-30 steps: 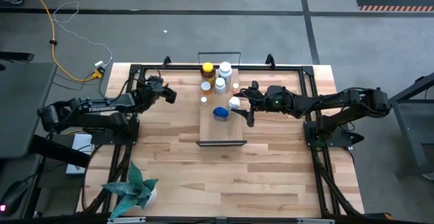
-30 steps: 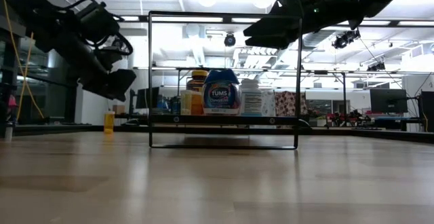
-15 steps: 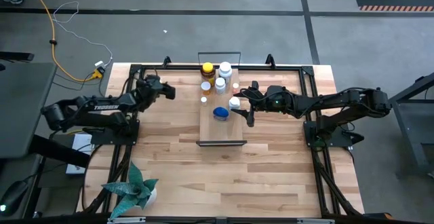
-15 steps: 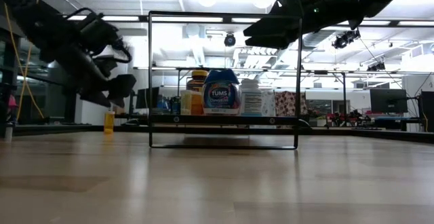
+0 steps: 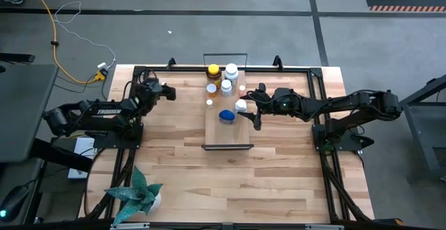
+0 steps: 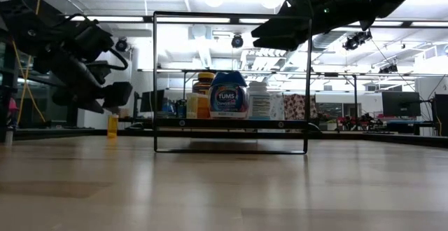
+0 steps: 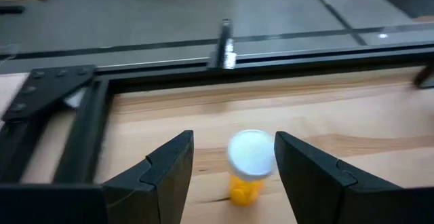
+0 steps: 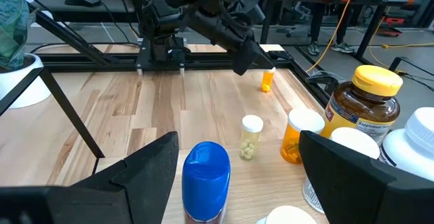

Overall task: Pick and place medicine bottles onto shelf by color
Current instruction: Put the small orange medicine bottle on the shelf

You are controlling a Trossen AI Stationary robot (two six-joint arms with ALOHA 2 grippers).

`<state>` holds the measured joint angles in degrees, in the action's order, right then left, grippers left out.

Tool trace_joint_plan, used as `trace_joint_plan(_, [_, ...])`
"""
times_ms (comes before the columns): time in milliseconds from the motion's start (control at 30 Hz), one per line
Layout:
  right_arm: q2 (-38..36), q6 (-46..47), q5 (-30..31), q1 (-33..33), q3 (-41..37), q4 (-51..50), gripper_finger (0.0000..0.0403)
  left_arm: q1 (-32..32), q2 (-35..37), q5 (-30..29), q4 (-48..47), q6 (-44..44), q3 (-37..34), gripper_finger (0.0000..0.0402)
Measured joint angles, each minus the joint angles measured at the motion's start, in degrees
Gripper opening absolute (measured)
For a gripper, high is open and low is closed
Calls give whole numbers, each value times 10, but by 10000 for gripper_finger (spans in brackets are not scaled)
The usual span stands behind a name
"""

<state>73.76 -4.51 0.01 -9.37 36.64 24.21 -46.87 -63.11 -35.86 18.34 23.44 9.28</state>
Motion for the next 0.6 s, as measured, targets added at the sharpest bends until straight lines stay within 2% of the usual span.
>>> trace_joint_plan(267, [0,0,0,0,0,0,298,-12,0,-3,3,4,0,198])
trace_joint_plan(433, [0,0,0,0,0,0,298,-11,0,25,28,4,0,198])
trace_joint_plan(600, [0,0,0,0,0,0,298,-12,0,7,25,5,0,198])
